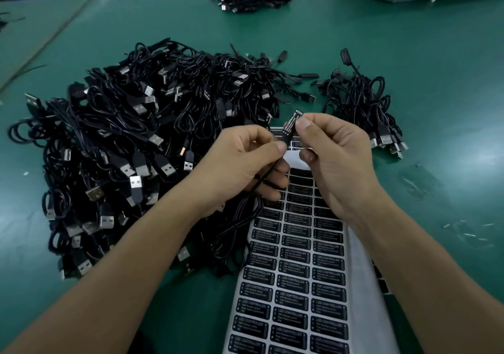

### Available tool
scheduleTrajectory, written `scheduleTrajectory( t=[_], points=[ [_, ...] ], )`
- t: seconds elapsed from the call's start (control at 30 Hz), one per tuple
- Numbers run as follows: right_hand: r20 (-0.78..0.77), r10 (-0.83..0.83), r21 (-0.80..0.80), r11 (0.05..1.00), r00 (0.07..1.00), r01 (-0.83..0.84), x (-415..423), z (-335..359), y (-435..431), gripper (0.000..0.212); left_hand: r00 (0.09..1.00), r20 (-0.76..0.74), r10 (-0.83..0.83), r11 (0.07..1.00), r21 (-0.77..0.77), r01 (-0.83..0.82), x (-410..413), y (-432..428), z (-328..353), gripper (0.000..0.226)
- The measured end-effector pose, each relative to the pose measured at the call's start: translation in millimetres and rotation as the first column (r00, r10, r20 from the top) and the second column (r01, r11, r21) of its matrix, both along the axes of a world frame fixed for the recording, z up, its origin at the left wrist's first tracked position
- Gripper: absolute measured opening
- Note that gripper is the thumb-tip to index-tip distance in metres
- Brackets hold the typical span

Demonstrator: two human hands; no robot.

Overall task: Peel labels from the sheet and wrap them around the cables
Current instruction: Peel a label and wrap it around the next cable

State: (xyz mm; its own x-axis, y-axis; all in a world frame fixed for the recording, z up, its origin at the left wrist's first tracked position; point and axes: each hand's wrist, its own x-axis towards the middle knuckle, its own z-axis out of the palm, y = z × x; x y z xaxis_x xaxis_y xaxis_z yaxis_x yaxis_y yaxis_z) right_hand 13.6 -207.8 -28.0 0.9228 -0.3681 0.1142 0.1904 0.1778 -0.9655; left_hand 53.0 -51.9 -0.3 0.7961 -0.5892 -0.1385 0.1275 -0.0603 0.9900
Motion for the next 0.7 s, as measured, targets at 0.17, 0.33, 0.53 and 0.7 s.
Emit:
scheduleTrajectory(
  t=[0.17, 0.33, 0.53, 0.7],
  points=[
    [-0.014, 0.004, -0.032, 0.999, 1.000, -0.005, -0.7, 0.6, -0.2, 0.017, 0.997, 0.029, 0.067, 0.998, -0.016, -0.067, -1.8, -2.1, -1.5, 0.003],
    [-0.026, 0.021, -0.061, 0.998, 0.999, -0.022, -2.1, 2.8, 1.2, 0.012, 0.998, 0.028, 0.056, 0.998, -0.013, -0.056, -0.6, -1.4, -2.0, 0.010],
    [-0.022, 0.006, -0.135, 0.991, 1.000, -0.009, -4.0, 4.0, 3.4, 0.011, 0.999, 0.010, 0.043, 0.999, -0.018, -0.043, 0.5, -0.6, -2.7, 0.009],
    [-0.010, -0.027, -0.207, 0.978, 1.000, 0.025, -4.8, 4.2, 4.9, 0.013, 0.999, -0.005, 0.049, 0.998, -0.039, -0.049, 1.3, 0.0, -3.5, 0.008]
  ],
)
